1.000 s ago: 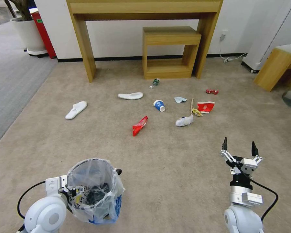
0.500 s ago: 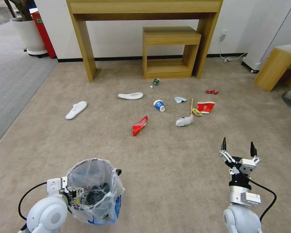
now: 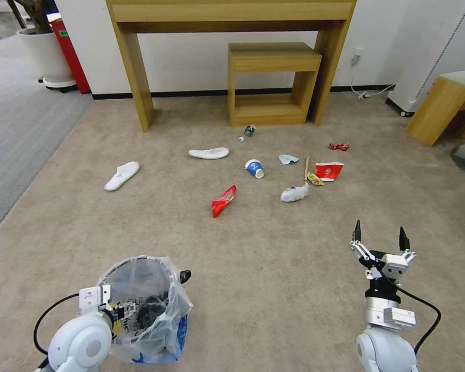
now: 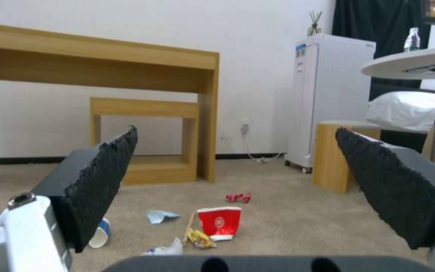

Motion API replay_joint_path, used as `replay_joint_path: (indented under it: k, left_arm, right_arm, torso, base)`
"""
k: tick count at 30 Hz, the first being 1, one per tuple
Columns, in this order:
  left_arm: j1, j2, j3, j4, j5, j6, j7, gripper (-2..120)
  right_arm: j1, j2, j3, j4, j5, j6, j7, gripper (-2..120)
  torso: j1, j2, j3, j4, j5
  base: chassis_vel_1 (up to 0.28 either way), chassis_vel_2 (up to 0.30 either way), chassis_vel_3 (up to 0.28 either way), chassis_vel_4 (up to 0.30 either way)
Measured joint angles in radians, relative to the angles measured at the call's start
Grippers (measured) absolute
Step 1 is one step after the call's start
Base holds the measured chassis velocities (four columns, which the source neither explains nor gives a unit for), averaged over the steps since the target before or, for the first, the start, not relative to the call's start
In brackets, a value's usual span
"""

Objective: Pick up the trash bin and place the garbage on the floor into it.

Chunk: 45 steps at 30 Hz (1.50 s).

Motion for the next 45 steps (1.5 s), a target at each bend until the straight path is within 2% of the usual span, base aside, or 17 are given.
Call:
replay_joint_path:
  k: [12, 28, 45]
  left_arm:
    - [0.011, -0.002, -0.002, -0.018, 0.001, -0.001, 0.003, 99]
    - [0.054, 0.023, -0.038, -0.096, -0.011, 0.001, -0.002, 99]
    - [0.052, 0.007, -0.026, -0.075, -0.014, 0.002, -0.003, 98]
  right_arm:
    - [0.002, 0.000, -0.002, 0.007, -0.004, -0.003, -0.001, 100]
    - [-0.011, 0.008, -0.001, 0.031, -0.014, -0.017, -0.002, 100]
    - [-0.017, 0.009, 0.001, 0.033, -0.017, -0.017, -0.002, 100]
  torso:
    - [0.000, 0.000, 0.000, 0.0000, -0.0009]
    - [0.000, 0.000, 0.000, -0.0001, -0.0005]
    - [0.000, 0.000, 0.000, -0.0001, -0.0004]
  base:
    - [0.000, 0.000, 0.000, 0.000]
    - [0.000, 0.000, 0.000, 0.000]
    - [0.000, 0.000, 0.000, 0.000]
